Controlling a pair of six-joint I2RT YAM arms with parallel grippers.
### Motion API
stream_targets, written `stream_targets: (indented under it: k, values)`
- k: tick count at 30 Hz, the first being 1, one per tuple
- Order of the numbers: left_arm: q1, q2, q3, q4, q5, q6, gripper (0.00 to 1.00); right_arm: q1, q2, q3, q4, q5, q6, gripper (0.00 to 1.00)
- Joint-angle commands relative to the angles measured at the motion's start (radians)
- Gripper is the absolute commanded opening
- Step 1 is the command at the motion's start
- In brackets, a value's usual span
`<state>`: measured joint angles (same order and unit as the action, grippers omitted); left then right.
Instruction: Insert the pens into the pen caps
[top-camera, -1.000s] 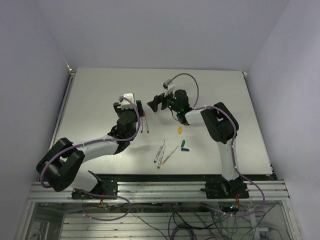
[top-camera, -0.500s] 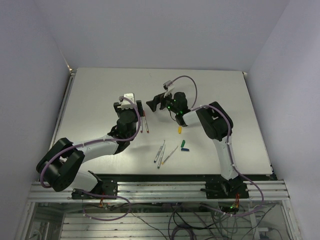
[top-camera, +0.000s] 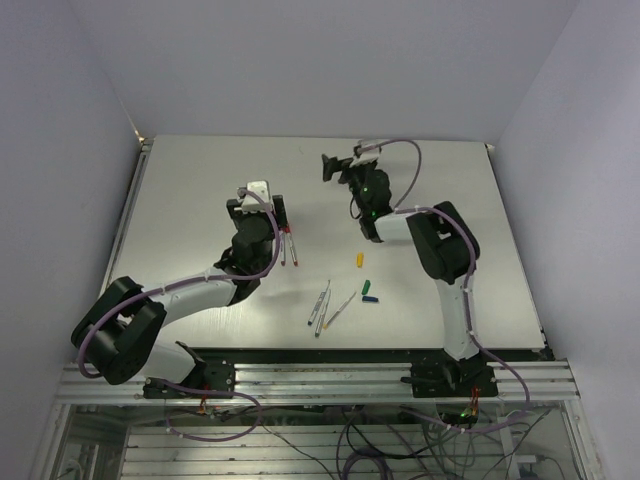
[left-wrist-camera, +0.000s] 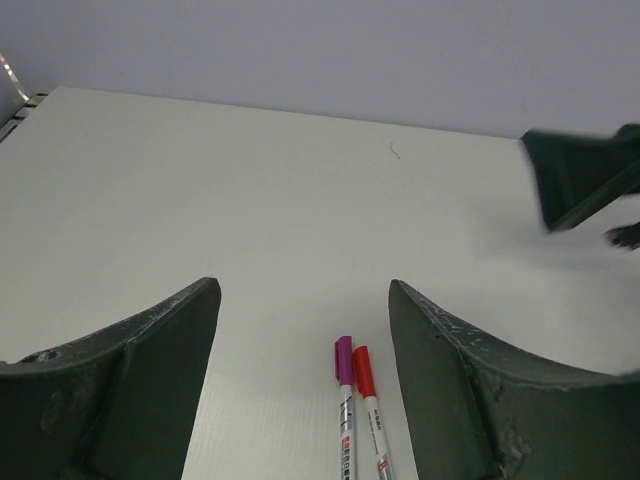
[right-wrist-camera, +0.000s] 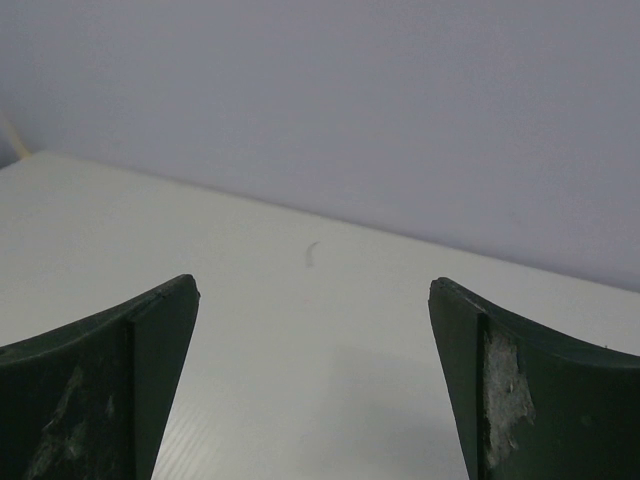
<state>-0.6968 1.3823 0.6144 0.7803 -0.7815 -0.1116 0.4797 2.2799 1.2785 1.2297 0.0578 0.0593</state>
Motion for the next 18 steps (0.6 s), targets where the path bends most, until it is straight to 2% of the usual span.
stream_targets:
  k: [1,5,9,14,18]
  values:
    - [0.01,-0.026,0.032,0.005,0.045,-0.004,0.78,-0.045,-0.15,-0.016,-0.206,0.216,0.047,1.0]
    - [0.01,-0.037,0.047,-0.057,0.107,-0.003,0.78,-0.044,-0.281,-0.106,-0.356,0.295,0.029,1.0]
    - [0.01,-0.011,0.076,-0.111,0.178,-0.041,0.76,-0.041,-0.441,-0.2,-0.547,0.359,0.102,0.92]
    - [0.009,0.086,0.172,-0.186,0.341,-0.112,0.76,-0.03,-0.634,-0.346,-0.697,0.428,0.187,0.87]
    - [0.007,0.192,0.238,-0.201,0.412,-0.181,0.75,-0.026,-0.777,-0.443,-0.821,0.482,0.262,0.83]
